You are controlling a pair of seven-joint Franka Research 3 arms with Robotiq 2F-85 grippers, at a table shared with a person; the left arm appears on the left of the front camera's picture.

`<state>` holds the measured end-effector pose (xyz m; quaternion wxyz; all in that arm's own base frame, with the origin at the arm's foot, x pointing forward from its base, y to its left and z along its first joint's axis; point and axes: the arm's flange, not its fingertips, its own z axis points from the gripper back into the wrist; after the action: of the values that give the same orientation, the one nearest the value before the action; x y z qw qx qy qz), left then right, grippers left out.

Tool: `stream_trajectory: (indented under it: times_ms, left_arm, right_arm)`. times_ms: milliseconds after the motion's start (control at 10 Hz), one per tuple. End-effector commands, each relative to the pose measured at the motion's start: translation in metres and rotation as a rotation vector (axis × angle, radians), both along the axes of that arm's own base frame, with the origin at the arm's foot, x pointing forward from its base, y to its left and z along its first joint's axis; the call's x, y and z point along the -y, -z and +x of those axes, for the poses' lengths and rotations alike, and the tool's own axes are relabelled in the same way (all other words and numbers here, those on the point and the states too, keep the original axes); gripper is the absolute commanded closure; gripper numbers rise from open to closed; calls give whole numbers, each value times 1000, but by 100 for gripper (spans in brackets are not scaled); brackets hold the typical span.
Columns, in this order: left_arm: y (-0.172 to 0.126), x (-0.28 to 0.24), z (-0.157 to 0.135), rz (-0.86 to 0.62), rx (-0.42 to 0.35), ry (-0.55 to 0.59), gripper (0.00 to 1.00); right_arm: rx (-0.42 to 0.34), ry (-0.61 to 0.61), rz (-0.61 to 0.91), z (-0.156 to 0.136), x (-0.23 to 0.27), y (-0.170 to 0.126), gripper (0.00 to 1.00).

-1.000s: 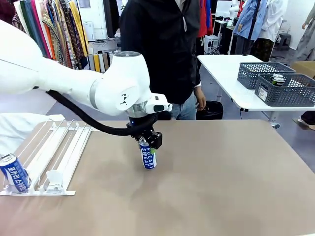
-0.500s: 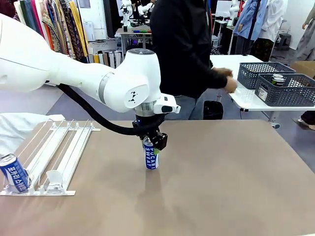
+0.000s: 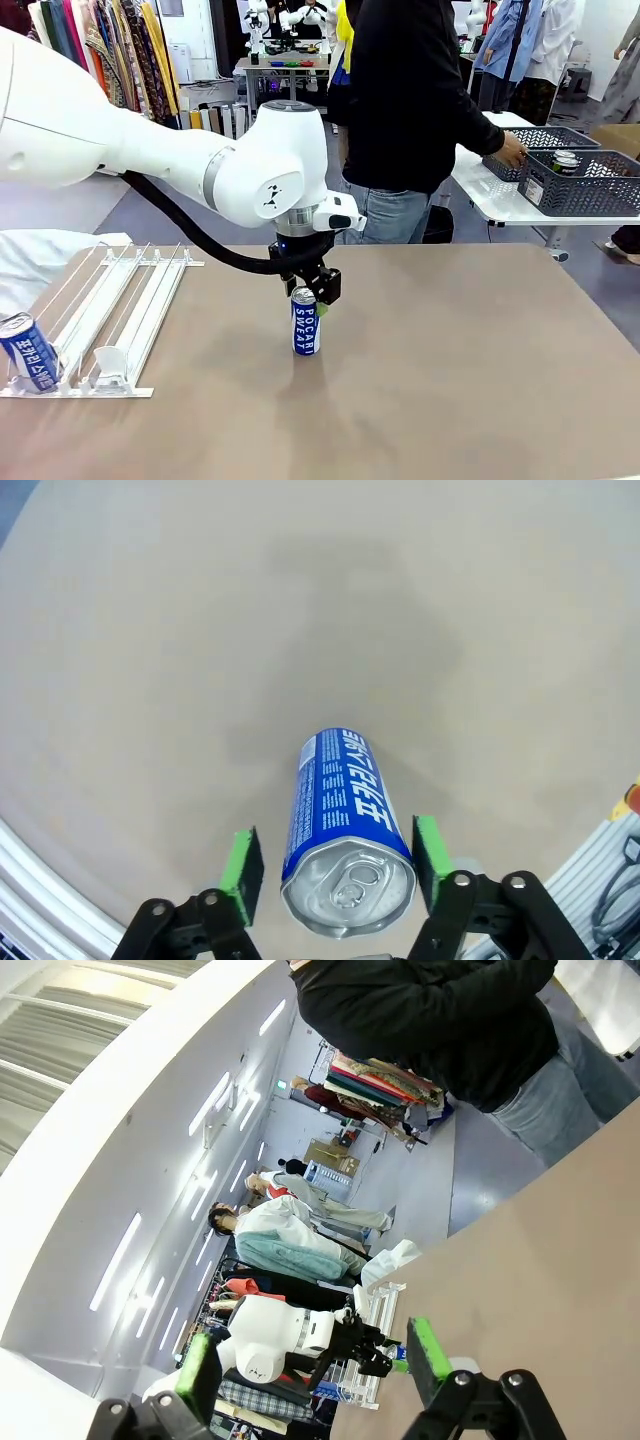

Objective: Retrieve and store the cans from the dispenser.
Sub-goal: Pick up one can from the Automatic Can Dispenser and place it in the middle of the table.

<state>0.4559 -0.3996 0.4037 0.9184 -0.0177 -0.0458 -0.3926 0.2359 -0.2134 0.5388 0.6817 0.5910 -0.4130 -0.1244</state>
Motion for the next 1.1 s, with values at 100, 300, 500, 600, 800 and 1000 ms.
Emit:
stream_trajectory:
  times_ms: [100,300,500,600,800,1000]
  left_arm:
    - [-19,-6,-5,-30,29,-30,0]
    - [-64,-26,-33,-76,90,-85,0]
    - [-124,-69,-62,-168,68,-152,0]
    - [-150,-103,-71,-273,27,-158,0]
    - [-198,-228,-86,-555,-32,-256,0]
    - [-213,-357,-113,-840,-69,-382,0]
  right_arm:
    - [27,8,21,2,0,-4,0]
    - [27,8,21,2,0,-4,0]
    - [27,8,21,2,0,-4,0]
    - [27,8,21,2,0,-4,0]
    - [27,8,21,2,0,-4,0]
    - [27,8,21,2,0,-4,0]
